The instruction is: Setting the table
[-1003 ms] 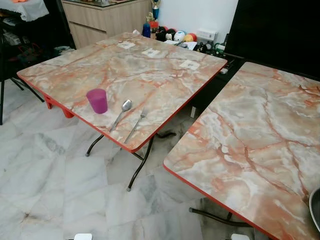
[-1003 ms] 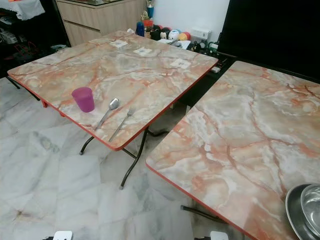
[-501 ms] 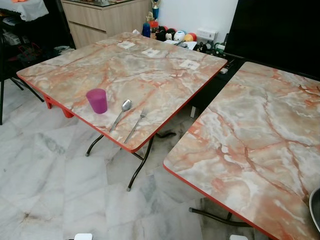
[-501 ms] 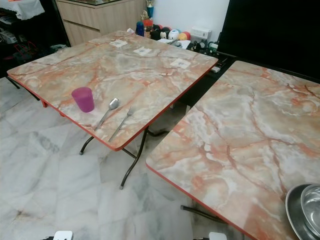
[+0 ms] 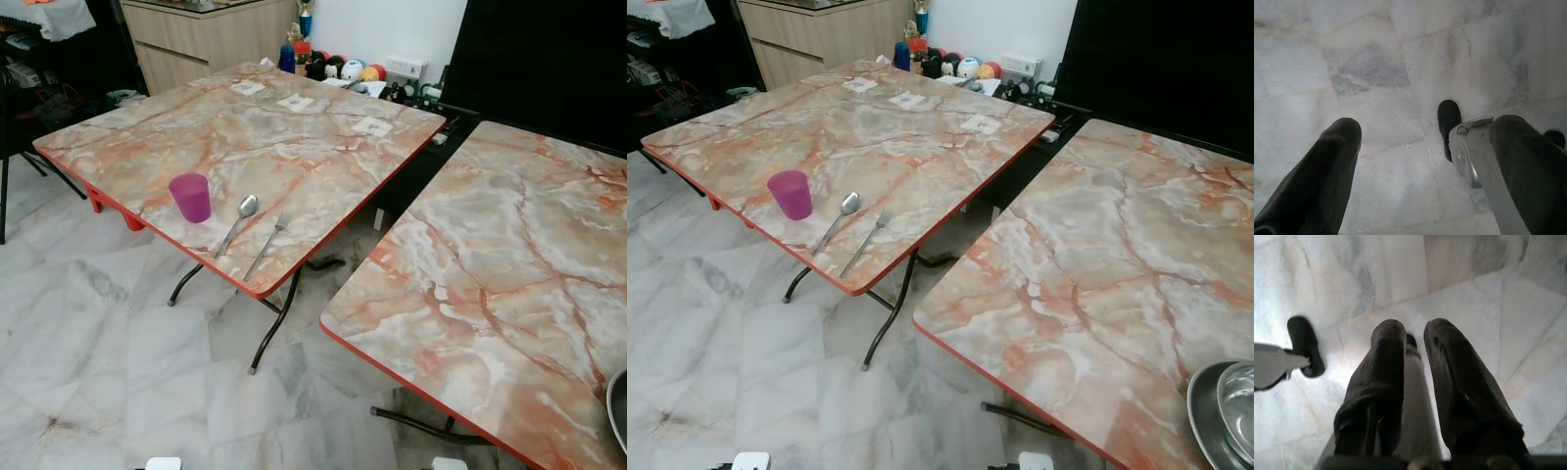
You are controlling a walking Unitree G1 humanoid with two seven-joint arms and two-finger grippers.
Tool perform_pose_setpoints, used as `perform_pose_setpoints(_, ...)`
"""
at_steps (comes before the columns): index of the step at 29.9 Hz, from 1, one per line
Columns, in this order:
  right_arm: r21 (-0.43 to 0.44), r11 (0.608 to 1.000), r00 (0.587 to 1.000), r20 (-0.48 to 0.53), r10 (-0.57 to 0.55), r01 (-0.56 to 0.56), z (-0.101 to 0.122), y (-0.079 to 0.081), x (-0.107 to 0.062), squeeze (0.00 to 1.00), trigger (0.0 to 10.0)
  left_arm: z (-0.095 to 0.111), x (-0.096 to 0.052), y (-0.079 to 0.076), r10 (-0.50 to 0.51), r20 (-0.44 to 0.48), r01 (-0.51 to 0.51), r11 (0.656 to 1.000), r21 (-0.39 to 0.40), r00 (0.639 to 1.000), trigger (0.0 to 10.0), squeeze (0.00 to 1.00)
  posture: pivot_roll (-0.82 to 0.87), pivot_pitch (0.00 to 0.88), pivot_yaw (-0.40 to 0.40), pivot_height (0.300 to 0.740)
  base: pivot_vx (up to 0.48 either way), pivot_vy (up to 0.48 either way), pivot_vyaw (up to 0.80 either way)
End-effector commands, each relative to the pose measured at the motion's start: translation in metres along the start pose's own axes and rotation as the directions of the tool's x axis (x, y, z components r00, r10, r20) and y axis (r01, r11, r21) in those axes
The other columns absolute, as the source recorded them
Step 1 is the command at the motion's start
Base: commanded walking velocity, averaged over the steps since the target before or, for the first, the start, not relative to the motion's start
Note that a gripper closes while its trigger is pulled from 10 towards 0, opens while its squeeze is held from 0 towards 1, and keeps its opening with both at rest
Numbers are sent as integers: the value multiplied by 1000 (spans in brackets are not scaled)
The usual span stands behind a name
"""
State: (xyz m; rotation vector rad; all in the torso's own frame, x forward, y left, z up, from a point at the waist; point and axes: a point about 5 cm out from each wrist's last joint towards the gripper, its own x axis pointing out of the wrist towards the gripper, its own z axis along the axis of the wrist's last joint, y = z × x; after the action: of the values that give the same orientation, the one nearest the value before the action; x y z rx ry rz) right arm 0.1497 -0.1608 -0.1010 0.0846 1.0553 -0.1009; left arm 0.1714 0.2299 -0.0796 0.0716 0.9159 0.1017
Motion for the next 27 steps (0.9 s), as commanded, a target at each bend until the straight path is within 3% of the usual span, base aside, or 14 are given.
perform_pose_setpoints(1,-8,1000,1000,-13,-2,2,-6,0,-1,0,10000,-7,-2,2,1,-27,-1,1000,-3,1000,10000,0,-1,55,-6,740,0,0,0)
perform_pose_setpoints(15,2,999,999,4,-38,38,-5,-22,-2,0,10000,-5,-1,2,-5,-19,5,1000,-15,1000,10000,0,-2,76,-9,740,0,0,0)
perform_pose_setpoints(21,24,996,994,64,-85,83,11,-35,-2,0,10000,-4,-1,2,-8,-2,7,1000,-26,1000,10000,0,0,81,-9,740,0,0,0)
perform_pose_setpoints(27,42,996,993,84,-85,82,16,-35,-1,0,10000,-3,-1,2,-9,1,9,1000,-27,1000,10000,0,-2,86,-8,740,0,0,0)
